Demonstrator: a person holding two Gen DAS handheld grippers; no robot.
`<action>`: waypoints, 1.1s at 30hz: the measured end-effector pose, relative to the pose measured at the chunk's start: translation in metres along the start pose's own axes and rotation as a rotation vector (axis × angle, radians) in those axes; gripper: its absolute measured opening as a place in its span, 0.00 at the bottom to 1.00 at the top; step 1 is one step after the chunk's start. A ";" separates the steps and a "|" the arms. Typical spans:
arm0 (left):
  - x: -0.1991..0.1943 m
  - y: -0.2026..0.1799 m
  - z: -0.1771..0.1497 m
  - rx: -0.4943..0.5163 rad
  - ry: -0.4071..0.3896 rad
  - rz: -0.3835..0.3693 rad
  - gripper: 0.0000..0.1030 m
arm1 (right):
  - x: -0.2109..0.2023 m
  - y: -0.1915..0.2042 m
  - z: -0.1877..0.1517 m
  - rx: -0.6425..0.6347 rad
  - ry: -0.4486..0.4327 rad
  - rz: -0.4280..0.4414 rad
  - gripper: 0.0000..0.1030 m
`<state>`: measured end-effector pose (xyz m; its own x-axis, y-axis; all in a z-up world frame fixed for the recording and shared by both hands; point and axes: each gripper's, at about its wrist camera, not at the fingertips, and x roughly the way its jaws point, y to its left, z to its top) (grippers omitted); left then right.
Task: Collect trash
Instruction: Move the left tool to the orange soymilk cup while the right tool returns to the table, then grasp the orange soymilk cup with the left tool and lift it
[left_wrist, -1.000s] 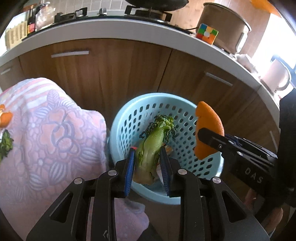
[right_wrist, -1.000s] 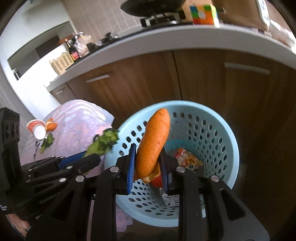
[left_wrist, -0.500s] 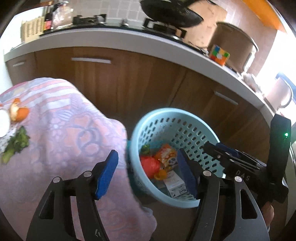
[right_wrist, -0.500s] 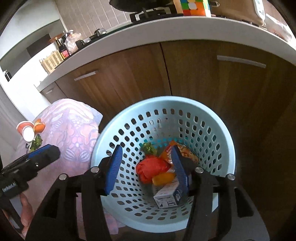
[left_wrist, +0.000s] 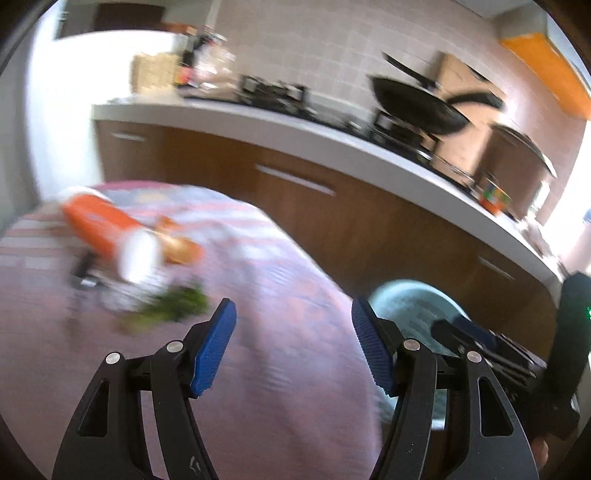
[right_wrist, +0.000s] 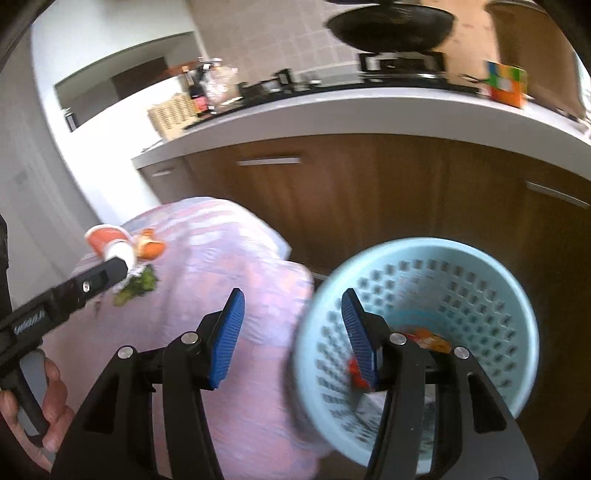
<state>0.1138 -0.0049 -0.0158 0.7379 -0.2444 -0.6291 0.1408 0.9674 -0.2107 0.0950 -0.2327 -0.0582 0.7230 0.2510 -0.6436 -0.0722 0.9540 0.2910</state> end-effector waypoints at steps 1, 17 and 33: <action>-0.004 0.011 0.004 -0.018 -0.016 0.025 0.62 | 0.006 0.009 0.001 -0.006 0.000 0.019 0.49; 0.031 0.138 0.055 -0.237 -0.027 0.261 0.63 | 0.090 0.119 0.003 -0.165 0.024 0.095 0.47; 0.049 0.142 0.065 -0.232 0.004 0.183 0.39 | 0.097 0.134 0.005 -0.190 0.049 0.077 0.47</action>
<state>0.2127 0.1248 -0.0284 0.7344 -0.0677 -0.6753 -0.1493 0.9545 -0.2580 0.1586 -0.0816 -0.0784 0.6767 0.3277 -0.6593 -0.2573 0.9443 0.2052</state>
